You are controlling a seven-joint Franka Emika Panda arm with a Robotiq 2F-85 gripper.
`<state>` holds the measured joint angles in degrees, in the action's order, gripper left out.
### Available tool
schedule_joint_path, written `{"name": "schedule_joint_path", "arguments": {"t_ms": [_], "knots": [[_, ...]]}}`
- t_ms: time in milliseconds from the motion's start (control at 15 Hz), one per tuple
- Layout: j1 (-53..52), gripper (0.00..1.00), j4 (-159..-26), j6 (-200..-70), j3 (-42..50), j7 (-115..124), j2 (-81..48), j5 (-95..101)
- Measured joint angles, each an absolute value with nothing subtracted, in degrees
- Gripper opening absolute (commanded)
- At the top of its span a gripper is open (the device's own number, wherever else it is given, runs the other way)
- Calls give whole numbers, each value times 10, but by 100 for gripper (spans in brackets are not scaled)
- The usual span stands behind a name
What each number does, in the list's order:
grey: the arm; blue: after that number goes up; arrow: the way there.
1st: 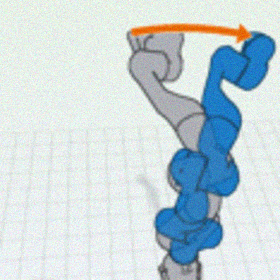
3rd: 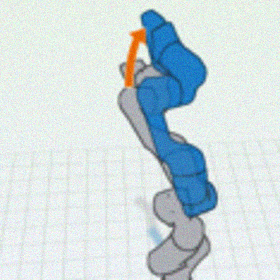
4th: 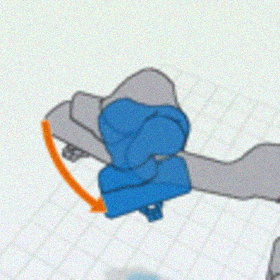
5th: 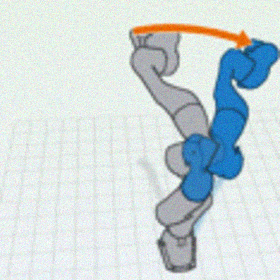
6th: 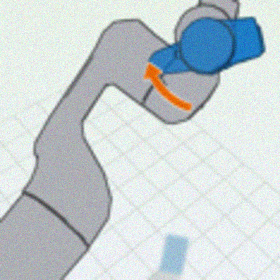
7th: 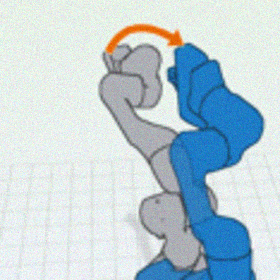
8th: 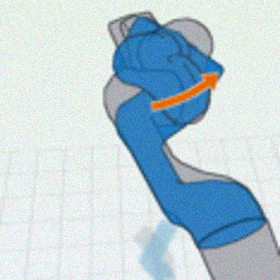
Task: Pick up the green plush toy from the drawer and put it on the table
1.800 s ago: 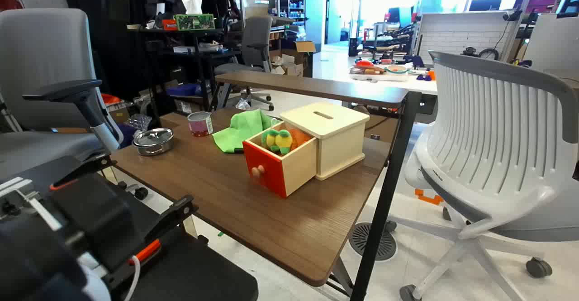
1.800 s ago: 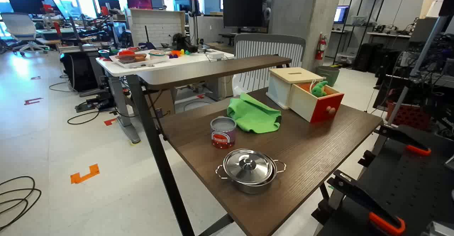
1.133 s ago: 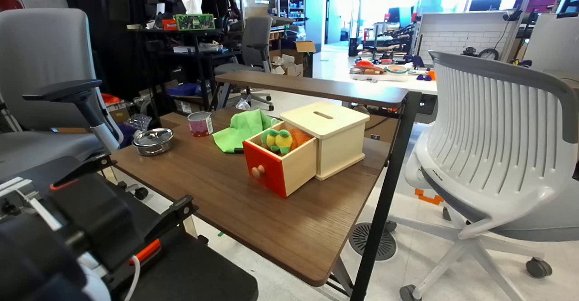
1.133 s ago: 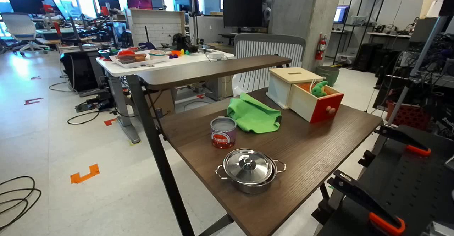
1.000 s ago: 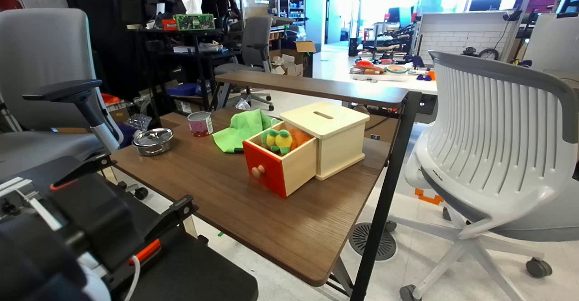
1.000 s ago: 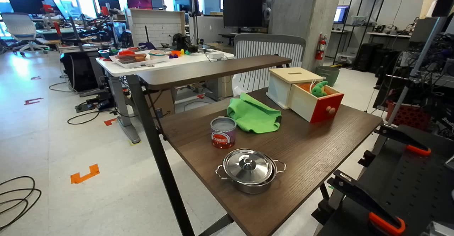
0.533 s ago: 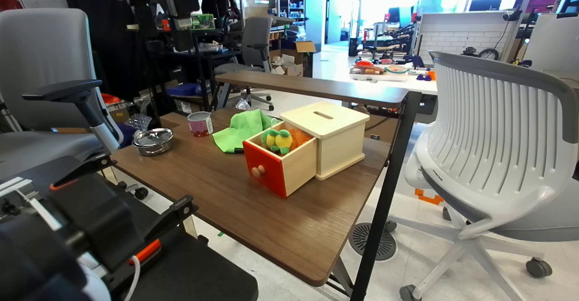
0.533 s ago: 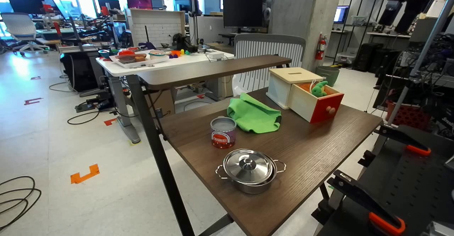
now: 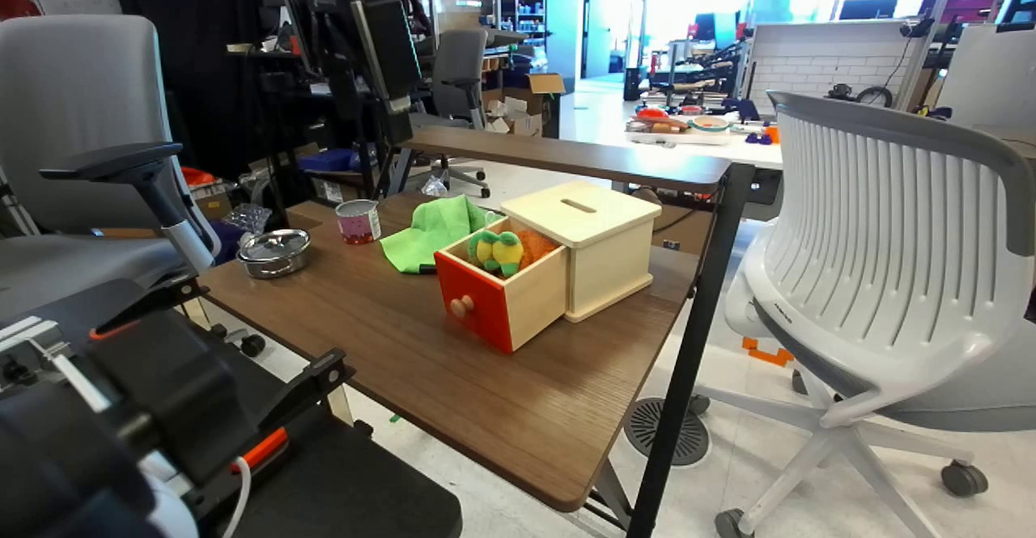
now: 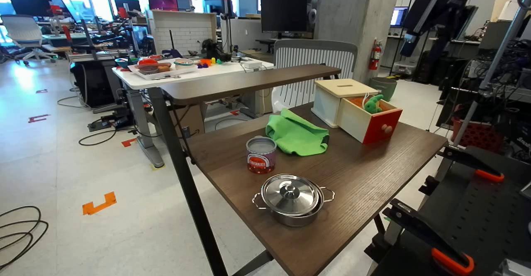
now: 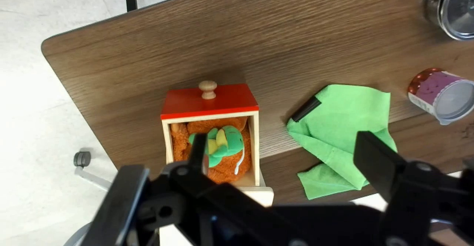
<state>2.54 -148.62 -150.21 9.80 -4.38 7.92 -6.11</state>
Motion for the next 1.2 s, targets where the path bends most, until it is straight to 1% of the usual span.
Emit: {"name": "schedule_joint_path", "arguments": {"t_ms": [333,1200], "knots": [[27,100,-1434,-1508,94,-10,6,-59],[59,100,-1345,-1508,101,28,-118,-36]]}}
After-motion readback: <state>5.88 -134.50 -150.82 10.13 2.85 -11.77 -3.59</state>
